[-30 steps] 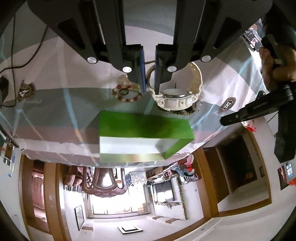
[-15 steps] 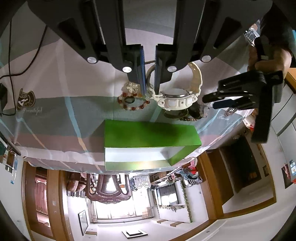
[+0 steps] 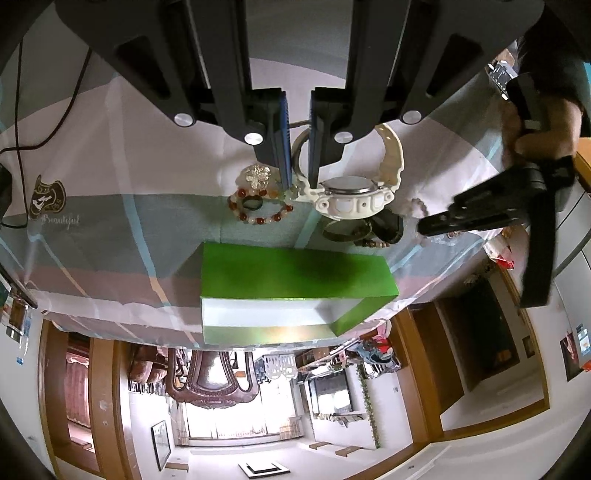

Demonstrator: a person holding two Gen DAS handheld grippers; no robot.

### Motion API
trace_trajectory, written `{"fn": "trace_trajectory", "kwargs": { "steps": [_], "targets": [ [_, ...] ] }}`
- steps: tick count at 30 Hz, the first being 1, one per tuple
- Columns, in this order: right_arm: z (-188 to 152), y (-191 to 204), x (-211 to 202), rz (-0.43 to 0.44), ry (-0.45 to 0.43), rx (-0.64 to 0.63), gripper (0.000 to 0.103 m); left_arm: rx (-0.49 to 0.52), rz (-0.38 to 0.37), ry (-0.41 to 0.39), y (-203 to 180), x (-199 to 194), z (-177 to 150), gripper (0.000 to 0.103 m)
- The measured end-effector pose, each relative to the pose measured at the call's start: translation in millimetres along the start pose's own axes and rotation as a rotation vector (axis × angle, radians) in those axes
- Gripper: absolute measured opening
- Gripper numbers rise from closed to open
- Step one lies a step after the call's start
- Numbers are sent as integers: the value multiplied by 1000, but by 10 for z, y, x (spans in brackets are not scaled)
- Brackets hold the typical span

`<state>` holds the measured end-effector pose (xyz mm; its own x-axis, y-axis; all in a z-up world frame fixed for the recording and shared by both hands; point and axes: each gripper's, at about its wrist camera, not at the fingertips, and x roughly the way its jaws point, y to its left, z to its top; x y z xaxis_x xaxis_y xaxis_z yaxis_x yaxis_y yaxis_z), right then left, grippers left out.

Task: Organize jewelry
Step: 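Grasp the pink bead bracelet with the left tool while the right tool holds the white watch, then lower the bracelet and watch into the green box and open both tools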

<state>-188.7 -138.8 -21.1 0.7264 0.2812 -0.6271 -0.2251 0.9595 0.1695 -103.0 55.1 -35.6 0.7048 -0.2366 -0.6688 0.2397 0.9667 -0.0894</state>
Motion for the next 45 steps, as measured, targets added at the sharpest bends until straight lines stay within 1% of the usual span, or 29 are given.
{"fn": "trace_trajectory", "kwargs": {
  "steps": [3, 5, 7, 11, 18, 32, 36, 40, 43, 45],
  "targets": [
    [25, 19, -47, 2, -19, 0, 9, -25, -31, -58, 4, -279, 20, 8],
    [29, 39, -84, 3, -34, 2, 9, -32, -50, -82, -17, -417, 27, 8],
    [33, 53, -114, 0, -47, 2, 9, -32, -68, -99, -40, -534, 16, 8],
    [40, 76, -137, -6, -55, -2, 9, -28, -90, -108, -86, -646, -11, 8],
    [42, 71, -172, -18, -65, 5, 9, -16, -105, -100, -134, -668, -61, 8],
    [45, 67, -152, -24, -60, 6, 9, -12, -101, -97, -142, -670, -82, 8],
    [93, 57, -150, -24, -66, 5, 9, -6, -102, -103, -132, -671, -69, 8],
    [228, 58, -185, -18, -86, -12, 9, 7, -108, -121, -124, -713, 30, 8],
    [456, 53, -258, -7, -122, -36, 9, 26, -115, -159, -139, -808, 217, 8],
    [632, 45, -292, -6, -147, -54, 9, 52, -121, -198, -165, -902, 423, 8]
  ]
}}
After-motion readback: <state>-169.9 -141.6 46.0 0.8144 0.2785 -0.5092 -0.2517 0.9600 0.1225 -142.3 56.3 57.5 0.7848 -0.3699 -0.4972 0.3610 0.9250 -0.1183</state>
